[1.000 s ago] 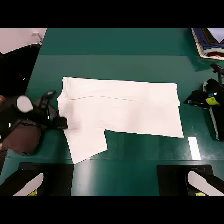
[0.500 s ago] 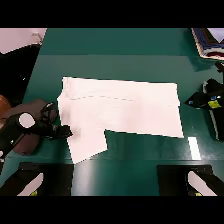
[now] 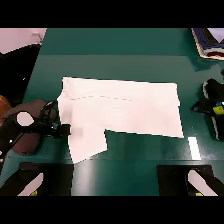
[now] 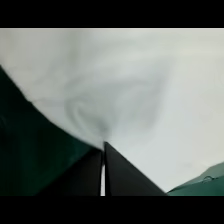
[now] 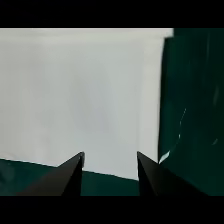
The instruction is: Fold the shirts.
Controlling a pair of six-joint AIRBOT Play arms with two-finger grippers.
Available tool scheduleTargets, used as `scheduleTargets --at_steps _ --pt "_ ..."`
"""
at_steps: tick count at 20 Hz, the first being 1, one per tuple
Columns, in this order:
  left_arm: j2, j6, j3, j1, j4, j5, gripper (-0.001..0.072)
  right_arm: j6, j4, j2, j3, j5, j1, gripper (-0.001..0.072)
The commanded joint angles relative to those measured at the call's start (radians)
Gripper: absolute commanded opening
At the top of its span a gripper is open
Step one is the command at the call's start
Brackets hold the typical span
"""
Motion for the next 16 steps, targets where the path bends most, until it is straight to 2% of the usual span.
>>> scheduleTargets --at_steps 1,5,6,8,11,12,13,15,16 --pt "0.001 0.035 0.072 0.000 -0.002 -0.046 0.0027 -0.020 0.000 -0.008 -0.175 0.024 -0.196 0.0394" --pt "0.001 0.035 0.091 0.001 -0.002 -0.017 0.0027 -0.026 0.019 -0.116 -0.327 -0.044 -0.297 0.0393" --pt "0.001 0.035 0.091 0.000 -0.002 -0.016 0.0027 -0.045 0.070 -0.154 -0.343 -0.058 -0.293 0.0393" --pt "0.001 0.035 0.091 0.001 -0.002 -0.010 0.0027 -0.072 0.159 -0.220 -0.346 -0.081 -0.259 0.0393" --pt "0.001 0.035 0.091 0.001 -0.001 -0.014 0.0027 -0.070 0.162 -0.279 -0.313 -0.087 -0.159 0.0387" --pt "0.001 0.035 0.091 0.001 0.001 -0.019 0.0027 -0.070 0.159 -0.289 -0.300 -0.087 -0.125 0.0354" --pt "0.001 0.036 0.092 0.001 0.007 -0.043 0.0027 -0.070 0.154 -0.291 -0.286 -0.083 -0.098 0.0269" --pt "0.001 0.035 0.100 0.000 0.051 -0.132 0.0026 -0.070 0.103 -0.267 -0.258 -0.059 -0.055 0.0043" --pt "0.002 0.035 0.107 0.000 0.075 -0.170 0.0025 -0.070 0.053 -0.240 -0.241 -0.037 -0.038 0.0016"
